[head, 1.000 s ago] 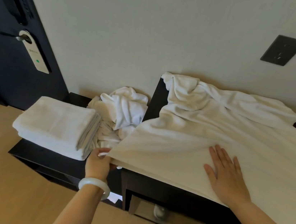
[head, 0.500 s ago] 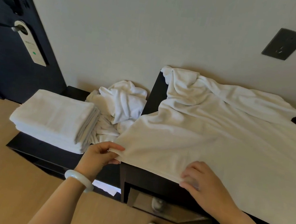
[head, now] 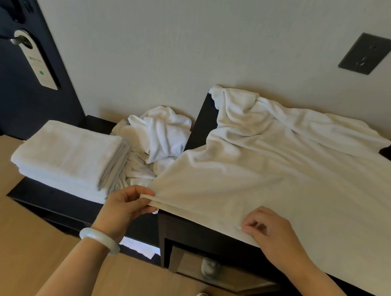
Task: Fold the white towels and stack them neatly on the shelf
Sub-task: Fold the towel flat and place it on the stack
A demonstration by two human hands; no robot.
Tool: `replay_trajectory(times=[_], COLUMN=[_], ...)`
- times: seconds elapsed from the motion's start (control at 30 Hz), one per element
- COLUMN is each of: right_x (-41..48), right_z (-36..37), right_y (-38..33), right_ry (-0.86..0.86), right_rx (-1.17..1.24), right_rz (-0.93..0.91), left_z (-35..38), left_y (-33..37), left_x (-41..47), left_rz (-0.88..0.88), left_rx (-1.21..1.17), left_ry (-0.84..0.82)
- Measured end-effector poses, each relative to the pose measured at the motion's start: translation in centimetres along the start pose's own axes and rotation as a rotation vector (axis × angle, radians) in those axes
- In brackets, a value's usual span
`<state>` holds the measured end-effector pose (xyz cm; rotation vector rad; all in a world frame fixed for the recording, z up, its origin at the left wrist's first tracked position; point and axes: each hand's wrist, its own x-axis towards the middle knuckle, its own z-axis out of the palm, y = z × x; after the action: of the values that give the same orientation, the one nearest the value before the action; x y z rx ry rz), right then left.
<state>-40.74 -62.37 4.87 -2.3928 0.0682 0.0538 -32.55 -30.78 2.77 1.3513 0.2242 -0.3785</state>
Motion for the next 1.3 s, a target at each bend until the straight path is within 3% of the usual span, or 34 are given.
replay_trajectory(times=[0.07, 0.17, 0.2, 0.27, 0.33, 0.4, 0.53, 0.6, 0.67, 0.77, 0.83, 0.9, 1.0, 1.07, 1.2, 1.27, 1.3], right_x=[-0.5, -0.6, -0.1, 1.5, 3.6, 5.4, 6.4, 5.8, 4.1, 1.2, 0.1, 0.7, 3.8, 6.4, 8.8, 8.8, 8.7], right_z=[-0.2, -0.5, -0.8, -1.8, -2.9, -3.0, -1.2, -1.0, -0.9, -0.3, -0.3, -1.4, -4.1, -5.1, -4.9, -4.6, -4.6], right_y=[-0.3, -0.4, -0.2, 0.7, 2.2, 4.1, 6.3, 6.6, 6.6, 6.2, 6.4, 6.4, 6.2, 6.7, 8.8, 9.7, 9.8], right_ry=[-0.046, -0.255, -0.217, 0.055, 0.339, 0.395, 0.202, 0.121, 0.085, 0.015, 0.056, 0.194, 0.359, 0.406, 0.229, 0.201, 0.18], right_rx=[0.016, 0.007, 0.048, 0.051, -0.158, -0.373, -0.526, -0.573, -0.594, -0.585, -0.553, -0.497, -0.392, -0.426, -0.489, -0.53, -0.541], right_rz=[-0.019, 0.0, 0.041, 0.11, 0.088, 0.131, 0.275, 0.26, 0.238, 0.195, 0.119, 0.08, 0.166, 0.165, 0.172, 0.161, 0.165], left_z=[-0.4, -1.4, -1.7, -2.4, -2.8, -1.8, 3.6, 4.8, 3.9, 1.3, 0.5, 1.3, 4.6, 6.6, 7.9, 7.2, 6.4], left_y=[-0.1, -0.1, -0.2, 0.1, 0.2, 0.7, 1.9, 2.3, 2.5, 2.6, 2.9, 3.3, 5.2, 6.5, 8.1, 8.2, 7.7], left_x=[0.0, -0.5, -0.8, -0.8, 0.6, 2.6, 5.3, 5.6, 4.9, 2.5, 2.3, 3.7, 7.0, 9.4, 11.6, 11.9, 12.0], left_rz=[-0.006, -0.052, -0.085, -0.191, -0.241, -0.179, -0.242, -0.204, -0.16, -0.212, -0.251, -0.222, -0.179, -0.187, -0.286, -0.143, -0.056], left_rx=[-0.002, 0.075, 0.168, 0.415, 0.62, 0.769, 0.633, 0.727, 0.713, 0.632, 0.631, 0.587, 0.534, 0.564, 0.704, 0.728, 0.723], left_ry=[-0.002, -0.031, -0.045, -0.067, 0.027, 0.098, -0.041, -0.059, -0.059, -0.189, -0.253, -0.183, -0.042, -0.051, -0.273, -0.225, -0.106])
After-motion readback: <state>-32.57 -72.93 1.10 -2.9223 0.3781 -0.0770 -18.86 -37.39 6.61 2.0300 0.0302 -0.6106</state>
